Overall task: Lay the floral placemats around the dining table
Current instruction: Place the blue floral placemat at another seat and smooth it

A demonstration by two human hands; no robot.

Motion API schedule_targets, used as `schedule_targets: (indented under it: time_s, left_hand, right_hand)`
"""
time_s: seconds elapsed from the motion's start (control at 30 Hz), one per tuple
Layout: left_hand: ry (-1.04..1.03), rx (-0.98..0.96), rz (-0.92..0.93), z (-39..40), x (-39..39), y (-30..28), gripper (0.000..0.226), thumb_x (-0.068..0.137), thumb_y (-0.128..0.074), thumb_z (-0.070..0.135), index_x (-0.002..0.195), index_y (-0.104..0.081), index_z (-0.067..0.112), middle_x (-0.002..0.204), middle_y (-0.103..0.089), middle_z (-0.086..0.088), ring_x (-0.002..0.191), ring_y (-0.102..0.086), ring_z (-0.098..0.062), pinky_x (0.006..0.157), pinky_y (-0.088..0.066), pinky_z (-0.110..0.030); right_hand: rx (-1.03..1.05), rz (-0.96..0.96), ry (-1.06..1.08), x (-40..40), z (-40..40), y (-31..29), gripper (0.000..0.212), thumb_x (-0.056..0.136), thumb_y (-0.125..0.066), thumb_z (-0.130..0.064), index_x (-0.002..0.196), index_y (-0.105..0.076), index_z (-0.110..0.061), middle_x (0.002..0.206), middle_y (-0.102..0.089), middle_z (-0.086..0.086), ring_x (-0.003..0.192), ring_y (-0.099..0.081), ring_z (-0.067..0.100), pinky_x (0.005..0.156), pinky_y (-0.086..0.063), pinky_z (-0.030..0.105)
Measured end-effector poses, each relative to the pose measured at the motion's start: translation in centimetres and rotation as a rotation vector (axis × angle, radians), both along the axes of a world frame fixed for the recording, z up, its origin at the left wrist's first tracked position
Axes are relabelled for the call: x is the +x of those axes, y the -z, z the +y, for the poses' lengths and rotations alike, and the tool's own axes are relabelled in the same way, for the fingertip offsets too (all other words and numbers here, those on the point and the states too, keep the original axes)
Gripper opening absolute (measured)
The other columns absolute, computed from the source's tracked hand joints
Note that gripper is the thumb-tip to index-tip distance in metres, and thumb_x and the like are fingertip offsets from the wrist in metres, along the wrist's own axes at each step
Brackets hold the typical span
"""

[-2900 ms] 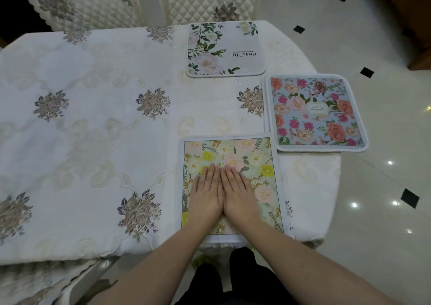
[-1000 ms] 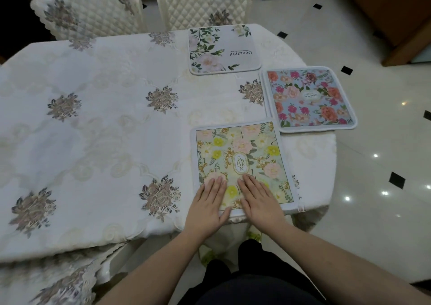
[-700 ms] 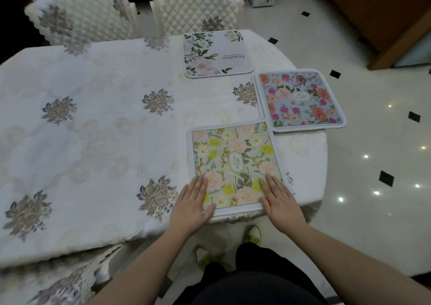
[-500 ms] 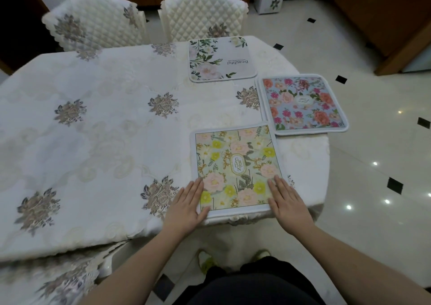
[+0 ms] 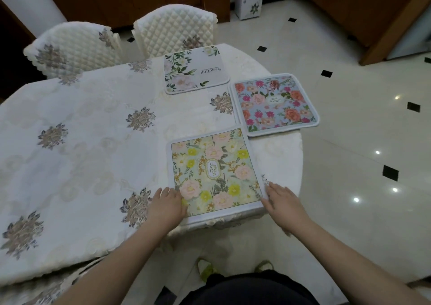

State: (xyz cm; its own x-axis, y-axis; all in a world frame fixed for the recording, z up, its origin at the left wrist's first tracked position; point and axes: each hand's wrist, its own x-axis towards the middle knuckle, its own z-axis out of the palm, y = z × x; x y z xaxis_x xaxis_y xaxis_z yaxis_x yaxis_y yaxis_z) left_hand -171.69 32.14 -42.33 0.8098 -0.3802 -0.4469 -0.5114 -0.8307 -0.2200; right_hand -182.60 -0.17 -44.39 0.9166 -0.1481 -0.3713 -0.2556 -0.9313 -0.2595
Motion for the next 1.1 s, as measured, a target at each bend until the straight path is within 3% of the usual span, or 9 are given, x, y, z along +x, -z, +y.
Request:
schedule_targets:
  time_s: [0.13, 0.33, 0.6, 0.9, 1.0, 1.1]
  left_hand:
    - [-0.01, -0.122, -0.055, -5.8, 0.2, -1.7, 0.059, 0.1, -0.02, 0.046, 0.144, -0.043, 0.015, 0.141, -0.055, -0.007, 0.131, -0.049, -0.025, 0.112, -0.035, -0.044]
    - [0.131, -0.263, -0.027, -15.5, -1.4, -4.6, 0.061, 0.104, -0.027, 0.049, 0.157, -0.021, 0.018, 0.16, -0.031, -0.006, 0.147, -0.029, -0.024, 0.119, -0.021, -0.042]
    - [0.203, -0.356, -0.052, -22.4, -2.3, -6.0, 0.059, 0.106, -0.028, 0.044, 0.158, -0.014, 0.021, 0.164, -0.022, -0.005, 0.15, -0.02, -0.023, 0.12, -0.016, -0.04]
    - [0.241, -0.362, 0.013, -24.6, 2.4, -5.8, 0.064, 0.104, -0.029, 0.051, 0.159, -0.012, 0.023, 0.166, -0.014, -0.003, 0.152, -0.013, -0.023, 0.122, -0.011, -0.041]
    - [0.317, -0.384, 0.031, -26.5, 4.3, -6.0, 0.066, 0.103, -0.026, 0.054, 0.159, -0.01, 0.024, 0.166, -0.011, -0.003, 0.153, -0.01, -0.022, 0.123, -0.008, -0.042]
    - [0.384, -0.414, 0.051, -29.7, 5.3, -6.0, 0.065, 0.103, -0.024, 0.054, 0.159, -0.011, 0.024, 0.166, -0.012, -0.003, 0.153, -0.01, -0.022, 0.122, -0.008, -0.041]
  right_hand:
    - [-0.044, 0.033, 0.079, -1.4, -3.0, -2.1, 0.061, 0.102, -0.033, -0.046, 0.156, -0.02, -0.019, 0.164, -0.017, 0.001, 0.15, -0.015, 0.016, 0.12, -0.009, 0.032]
    - [-0.067, -0.011, 0.152, -3.4, -7.0, -5.9, 0.054, 0.102, -0.038, -0.044, 0.15, -0.034, -0.021, 0.157, -0.033, 0.001, 0.143, -0.03, 0.018, 0.114, -0.021, 0.03]
    - [-0.107, -0.041, 0.2, -5.5, -11.8, -7.3, 0.056, 0.103, -0.033, -0.045, 0.154, -0.027, -0.022, 0.162, -0.023, 0.0, 0.149, -0.017, 0.015, 0.119, -0.009, 0.032]
    - [-0.125, -0.085, 0.261, -2.6, -14.2, -7.7, 0.057, 0.102, -0.031, -0.046, 0.153, -0.029, -0.02, 0.16, -0.027, 0.001, 0.148, -0.022, 0.017, 0.121, -0.012, 0.035]
    - [-0.14, -0.093, 0.328, -2.0, -14.3, -8.3, 0.075, 0.09, -0.012, -0.054, 0.15, -0.037, -0.016, 0.156, -0.036, 0.006, 0.145, -0.03, 0.021, 0.12, -0.017, 0.04]
    - [-0.177, -0.145, 0.39, -2.2, -15.2, -8.5, 0.075, 0.088, -0.017, -0.052, 0.143, -0.049, -0.013, 0.147, -0.049, 0.01, 0.137, -0.044, 0.026, 0.115, -0.028, 0.044]
